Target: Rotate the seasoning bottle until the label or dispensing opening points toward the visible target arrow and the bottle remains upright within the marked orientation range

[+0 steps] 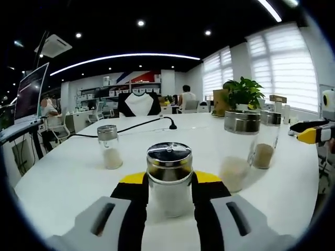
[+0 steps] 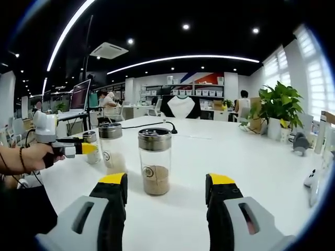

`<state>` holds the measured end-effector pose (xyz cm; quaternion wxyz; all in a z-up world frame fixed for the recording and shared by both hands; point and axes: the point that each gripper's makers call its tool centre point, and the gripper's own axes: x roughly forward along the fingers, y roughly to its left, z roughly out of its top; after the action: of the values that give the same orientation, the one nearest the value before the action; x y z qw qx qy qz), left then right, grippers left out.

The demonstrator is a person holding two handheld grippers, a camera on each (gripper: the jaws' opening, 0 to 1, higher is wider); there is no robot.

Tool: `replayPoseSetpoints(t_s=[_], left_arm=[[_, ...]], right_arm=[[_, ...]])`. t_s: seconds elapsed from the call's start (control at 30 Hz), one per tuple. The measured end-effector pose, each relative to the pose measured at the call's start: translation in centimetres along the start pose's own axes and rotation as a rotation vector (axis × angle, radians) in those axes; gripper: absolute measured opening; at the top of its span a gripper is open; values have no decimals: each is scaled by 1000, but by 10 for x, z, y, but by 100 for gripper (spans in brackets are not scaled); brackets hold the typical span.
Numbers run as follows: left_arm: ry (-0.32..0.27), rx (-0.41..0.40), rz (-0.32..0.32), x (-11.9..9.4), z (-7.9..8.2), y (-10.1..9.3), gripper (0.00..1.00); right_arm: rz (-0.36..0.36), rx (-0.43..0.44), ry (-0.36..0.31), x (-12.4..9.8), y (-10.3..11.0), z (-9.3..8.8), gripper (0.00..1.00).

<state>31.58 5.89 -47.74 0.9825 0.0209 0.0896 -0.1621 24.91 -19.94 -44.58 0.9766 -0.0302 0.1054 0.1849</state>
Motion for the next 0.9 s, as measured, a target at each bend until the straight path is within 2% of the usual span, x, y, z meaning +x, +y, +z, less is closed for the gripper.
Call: replayPoseSetpoints(t_s=[0.37,0.9], left_arm=[[-14,14,-73,2,0,1,34],[-30,50,-295,2,0,-1,34]], right_arm=[[38,-9,24,3,9,-6,60],[45,-5,26,4,13,-8,60]])
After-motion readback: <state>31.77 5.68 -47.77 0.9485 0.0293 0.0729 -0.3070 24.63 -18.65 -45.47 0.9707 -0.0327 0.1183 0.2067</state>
